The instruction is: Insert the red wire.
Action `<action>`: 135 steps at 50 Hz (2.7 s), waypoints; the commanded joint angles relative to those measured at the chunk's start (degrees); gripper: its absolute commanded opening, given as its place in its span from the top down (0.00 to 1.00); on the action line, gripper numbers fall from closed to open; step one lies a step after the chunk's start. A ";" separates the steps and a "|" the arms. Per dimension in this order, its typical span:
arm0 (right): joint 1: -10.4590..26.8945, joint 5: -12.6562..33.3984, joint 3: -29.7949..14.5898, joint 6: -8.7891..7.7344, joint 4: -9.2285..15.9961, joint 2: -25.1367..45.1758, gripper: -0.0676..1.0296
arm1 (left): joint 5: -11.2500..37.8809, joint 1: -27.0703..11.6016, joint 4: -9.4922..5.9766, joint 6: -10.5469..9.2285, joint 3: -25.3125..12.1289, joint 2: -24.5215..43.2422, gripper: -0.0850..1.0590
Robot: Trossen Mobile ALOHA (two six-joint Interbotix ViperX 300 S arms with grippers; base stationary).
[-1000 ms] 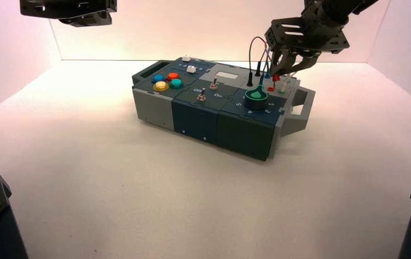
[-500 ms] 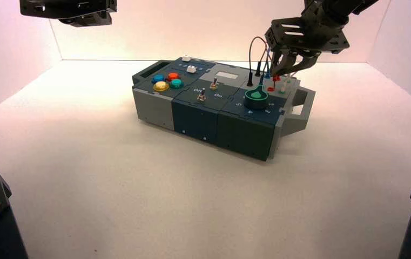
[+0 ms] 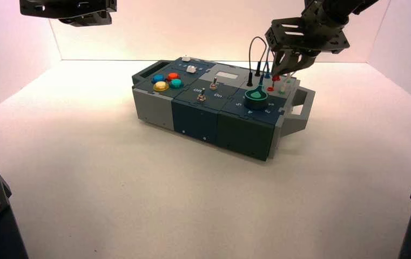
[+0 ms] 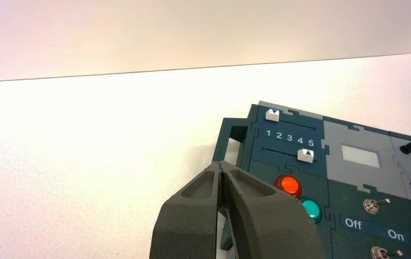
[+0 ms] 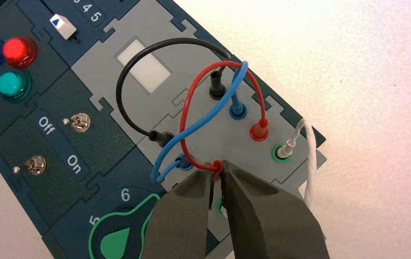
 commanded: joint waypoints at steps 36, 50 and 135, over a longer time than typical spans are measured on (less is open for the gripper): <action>2.55 -0.44 1.49 -0.26 -0.35 -6.24 0.96 | -0.53 -0.18 0.00 -0.09 -1.41 -0.88 0.95; 2.90 -0.35 1.49 -0.35 -0.79 -5.80 0.96 | -0.53 -0.26 0.00 -0.09 -1.41 -0.88 0.95; 4.04 -5.45 1.41 -0.35 -3.43 -2.11 0.96 | -0.53 -0.26 0.00 -0.09 -1.49 -0.62 0.95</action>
